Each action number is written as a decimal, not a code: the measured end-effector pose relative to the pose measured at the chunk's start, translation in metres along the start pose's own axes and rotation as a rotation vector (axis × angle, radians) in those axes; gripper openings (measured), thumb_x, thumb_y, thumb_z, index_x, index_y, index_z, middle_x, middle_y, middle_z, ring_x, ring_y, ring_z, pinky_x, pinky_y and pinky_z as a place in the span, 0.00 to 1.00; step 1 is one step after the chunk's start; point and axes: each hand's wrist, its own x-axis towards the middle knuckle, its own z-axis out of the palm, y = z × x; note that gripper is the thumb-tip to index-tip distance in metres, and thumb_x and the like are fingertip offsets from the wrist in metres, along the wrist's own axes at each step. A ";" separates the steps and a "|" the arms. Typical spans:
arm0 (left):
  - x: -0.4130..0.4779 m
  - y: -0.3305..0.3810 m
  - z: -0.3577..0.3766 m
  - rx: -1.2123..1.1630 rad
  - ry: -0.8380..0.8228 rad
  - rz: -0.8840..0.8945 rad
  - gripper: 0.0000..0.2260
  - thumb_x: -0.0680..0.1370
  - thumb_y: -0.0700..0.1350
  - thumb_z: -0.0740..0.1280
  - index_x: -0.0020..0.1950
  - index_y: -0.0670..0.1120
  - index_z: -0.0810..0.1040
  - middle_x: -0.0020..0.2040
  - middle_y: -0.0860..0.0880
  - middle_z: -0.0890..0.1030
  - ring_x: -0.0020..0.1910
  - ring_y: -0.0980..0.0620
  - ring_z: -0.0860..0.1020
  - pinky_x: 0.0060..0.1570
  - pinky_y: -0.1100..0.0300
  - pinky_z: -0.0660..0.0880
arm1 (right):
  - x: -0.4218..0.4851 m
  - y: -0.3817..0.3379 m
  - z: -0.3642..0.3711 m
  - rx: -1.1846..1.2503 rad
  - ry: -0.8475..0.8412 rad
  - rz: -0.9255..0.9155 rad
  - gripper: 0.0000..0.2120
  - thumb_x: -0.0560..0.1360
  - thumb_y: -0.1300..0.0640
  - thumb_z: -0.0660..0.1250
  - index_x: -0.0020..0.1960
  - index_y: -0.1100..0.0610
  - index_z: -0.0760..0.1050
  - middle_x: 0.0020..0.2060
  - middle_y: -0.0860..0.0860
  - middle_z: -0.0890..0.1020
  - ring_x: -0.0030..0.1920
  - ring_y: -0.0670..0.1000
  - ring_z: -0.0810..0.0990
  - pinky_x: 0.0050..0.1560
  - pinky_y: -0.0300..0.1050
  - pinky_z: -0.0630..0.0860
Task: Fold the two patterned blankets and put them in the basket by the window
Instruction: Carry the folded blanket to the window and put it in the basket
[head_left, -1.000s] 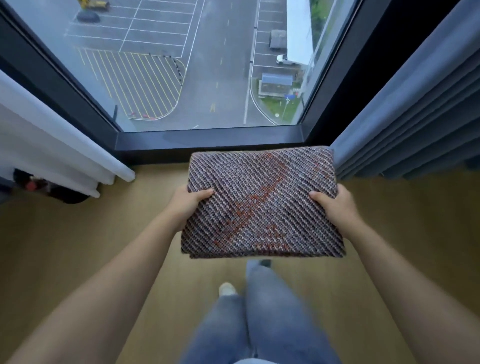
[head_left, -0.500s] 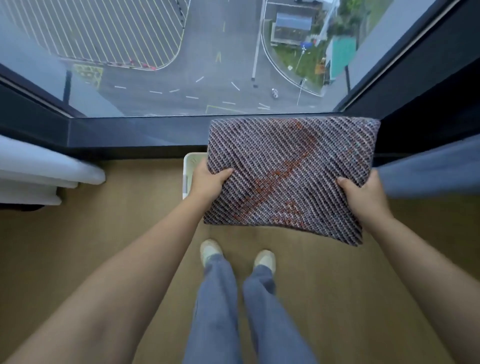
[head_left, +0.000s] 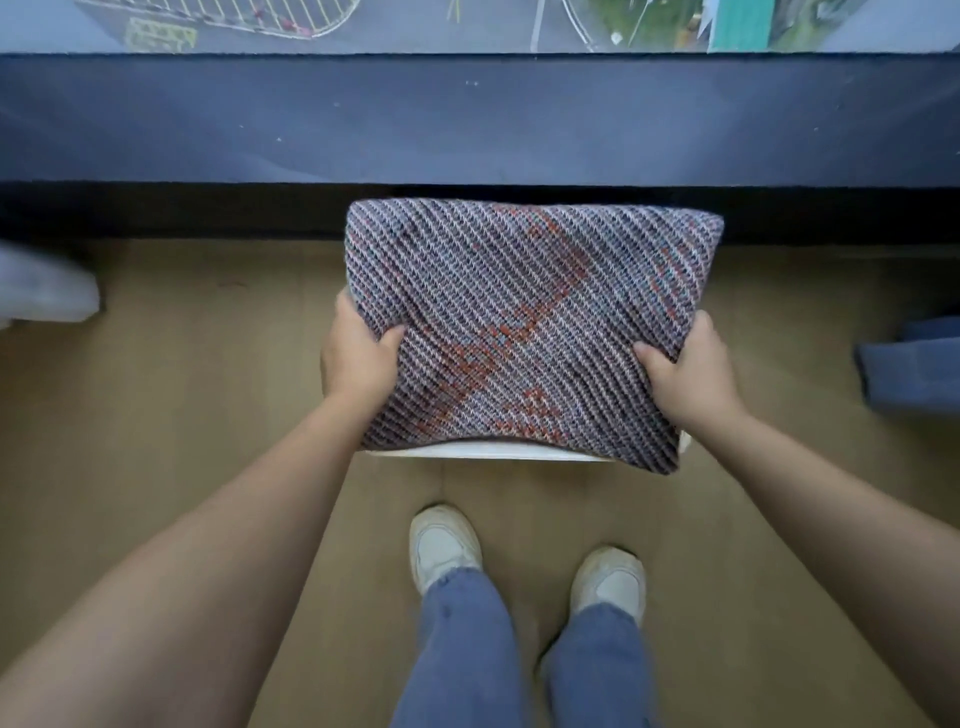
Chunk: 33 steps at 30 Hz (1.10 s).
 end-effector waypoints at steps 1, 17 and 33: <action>0.004 -0.004 0.006 0.029 -0.009 0.000 0.23 0.74 0.45 0.69 0.66 0.48 0.65 0.62 0.46 0.76 0.60 0.43 0.74 0.56 0.53 0.68 | 0.007 0.001 0.006 -0.043 0.004 0.015 0.17 0.74 0.54 0.66 0.60 0.56 0.67 0.57 0.56 0.78 0.56 0.61 0.76 0.51 0.49 0.70; 0.007 -0.005 0.054 0.693 -0.068 0.665 0.51 0.69 0.52 0.73 0.75 0.48 0.36 0.76 0.42 0.41 0.75 0.41 0.43 0.70 0.48 0.40 | 0.037 -0.013 0.042 -0.441 0.098 -0.300 0.48 0.67 0.52 0.73 0.75 0.58 0.45 0.71 0.62 0.60 0.69 0.63 0.60 0.69 0.57 0.60; 0.083 -0.067 0.106 1.280 -0.501 0.649 0.65 0.48 0.80 0.59 0.59 0.55 0.13 0.65 0.40 0.22 0.71 0.34 0.32 0.66 0.32 0.43 | 0.113 0.052 0.109 -1.201 -0.475 -0.461 0.73 0.48 0.25 0.70 0.56 0.45 0.09 0.74 0.57 0.32 0.74 0.64 0.36 0.71 0.63 0.39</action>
